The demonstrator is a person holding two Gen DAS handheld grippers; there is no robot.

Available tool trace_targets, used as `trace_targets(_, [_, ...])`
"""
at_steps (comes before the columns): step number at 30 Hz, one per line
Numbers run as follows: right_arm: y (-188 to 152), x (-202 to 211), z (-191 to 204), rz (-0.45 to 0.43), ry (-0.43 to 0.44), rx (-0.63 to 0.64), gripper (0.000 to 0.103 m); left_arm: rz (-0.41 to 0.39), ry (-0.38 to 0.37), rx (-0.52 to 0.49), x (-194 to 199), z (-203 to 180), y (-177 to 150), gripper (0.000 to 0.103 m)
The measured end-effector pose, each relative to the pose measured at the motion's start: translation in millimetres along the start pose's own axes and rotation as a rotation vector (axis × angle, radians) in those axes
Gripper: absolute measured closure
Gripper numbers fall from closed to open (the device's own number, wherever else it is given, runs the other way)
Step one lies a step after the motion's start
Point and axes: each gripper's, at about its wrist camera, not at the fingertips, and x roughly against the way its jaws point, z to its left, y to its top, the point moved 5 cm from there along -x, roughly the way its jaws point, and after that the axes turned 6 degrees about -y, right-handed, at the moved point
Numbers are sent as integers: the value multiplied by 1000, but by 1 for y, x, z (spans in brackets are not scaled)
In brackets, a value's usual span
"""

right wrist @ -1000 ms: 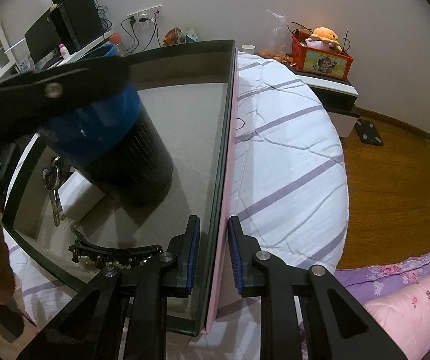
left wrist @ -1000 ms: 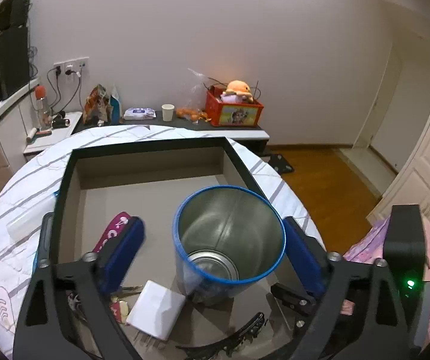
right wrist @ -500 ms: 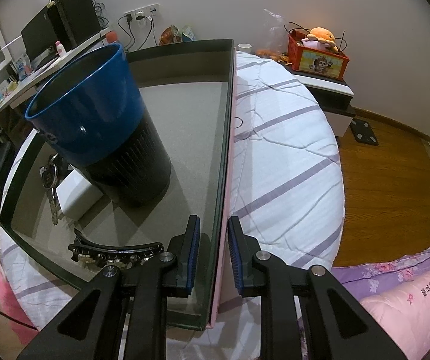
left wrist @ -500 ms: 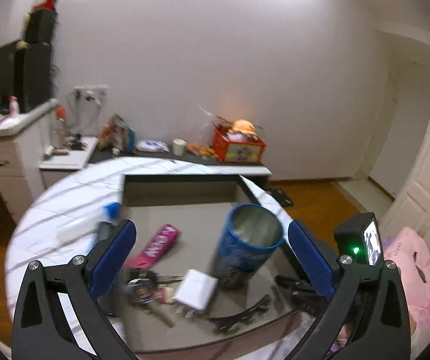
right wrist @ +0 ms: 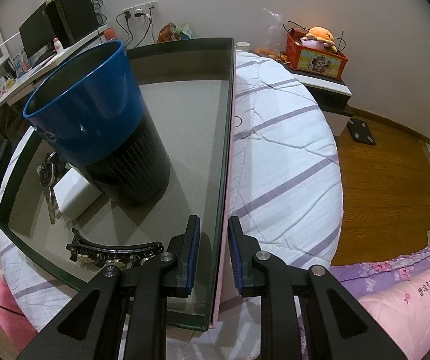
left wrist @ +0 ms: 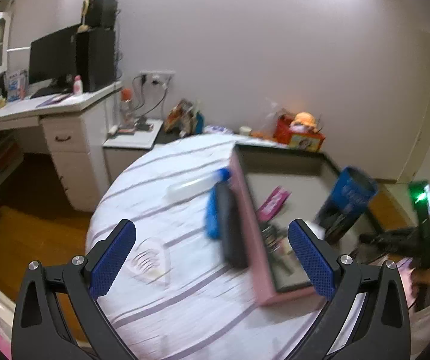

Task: Organize rigid objects
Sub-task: 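Move the left tool back to the black remote on the bed, then grasp the black TV remote lengthwise with the left tool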

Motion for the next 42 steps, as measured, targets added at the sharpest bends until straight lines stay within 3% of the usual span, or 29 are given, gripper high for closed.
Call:
trace_targets(6, [0, 0, 1, 5, -14, 3, 83, 75, 36, -16, -18, 18, -22, 1])
trace_targets(18, [0, 0, 2, 9, -20, 5, 82, 268, -6, -30, -88, 17, -47, 2])
trace_targets(26, [0, 1, 5, 10, -37, 10, 82, 318, -188, 35, -107, 21, -46, 5])
trace_targets(28, [0, 1, 6, 12, -37, 11, 82, 320, -203, 29, -108, 19, -44, 6])
trace_targets(30, [0, 1, 6, 14, -39, 14, 82, 327, -229, 34, -110, 18, -40, 21])
trace_targets(31, [0, 1, 6, 16, -39, 15, 82, 329, -241, 40, -111, 18, -39, 38])
trace_targets(34, [0, 1, 6, 19, -40, 17, 82, 350, -278, 39, -114, 16, -36, 46])
trace_targets(37, [0, 1, 6, 20, -40, 17, 82, 363, -321, 18, -114, 4, -36, 69])
trace_targets(42, [0, 1, 6, 24, -53, 21, 82, 384, -351, 15, -115, -3, -39, 74])
